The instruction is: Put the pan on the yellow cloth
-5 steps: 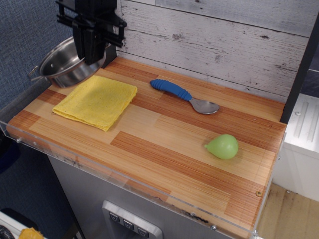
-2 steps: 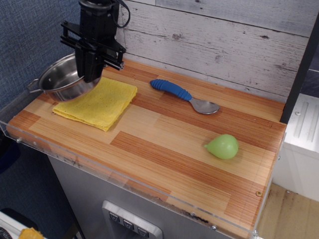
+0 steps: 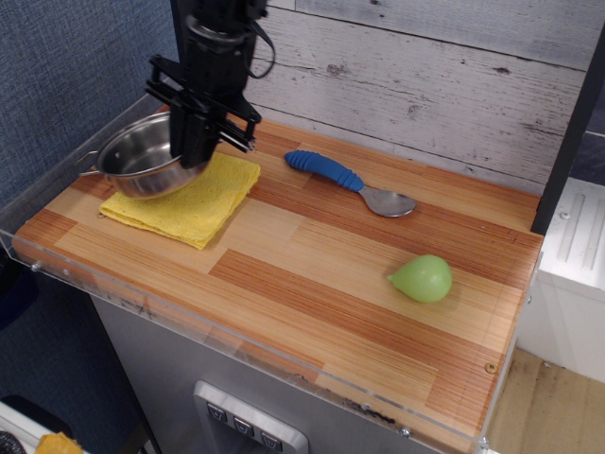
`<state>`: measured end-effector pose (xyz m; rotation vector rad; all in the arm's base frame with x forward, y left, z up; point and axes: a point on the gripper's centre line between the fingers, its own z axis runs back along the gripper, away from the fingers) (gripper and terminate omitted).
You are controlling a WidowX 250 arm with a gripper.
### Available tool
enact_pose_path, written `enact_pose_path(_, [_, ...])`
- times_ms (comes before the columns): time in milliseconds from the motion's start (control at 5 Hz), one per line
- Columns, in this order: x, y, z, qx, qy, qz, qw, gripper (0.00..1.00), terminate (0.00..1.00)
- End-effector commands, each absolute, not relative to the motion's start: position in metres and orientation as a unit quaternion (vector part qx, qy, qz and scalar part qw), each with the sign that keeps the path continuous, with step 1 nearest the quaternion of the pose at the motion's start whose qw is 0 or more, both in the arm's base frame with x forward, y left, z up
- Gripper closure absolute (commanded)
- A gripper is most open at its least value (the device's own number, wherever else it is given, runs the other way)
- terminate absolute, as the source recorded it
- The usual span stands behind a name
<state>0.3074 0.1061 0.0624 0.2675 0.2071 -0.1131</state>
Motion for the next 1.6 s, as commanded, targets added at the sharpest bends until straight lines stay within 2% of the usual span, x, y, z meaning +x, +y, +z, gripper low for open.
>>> enact_pose_path(0, [0.313, 0.101, 0.065, 0.16, 0.093, -0.088, 0.979, 1.0, 0.0])
enact_pose_path(200, [0.311, 0.103, 0.059, 0.162, 0.093, -0.085, 0.979, 1.0, 0.0])
enact_pose_path(400, [0.309, 0.105, 0.06, 0.146, 0.075, -0.065, 0.984, 0.0, 0.0])
enact_pose_path(1000, [0.31, 0.1, 0.067, 0.142, 0.065, -0.059, 0.986, 0.0, 0.0])
enact_pose_path(1400, [0.32, 0.089, 0.096, 0.133, 0.033, -0.07, 0.988, 0.0, 0.0])
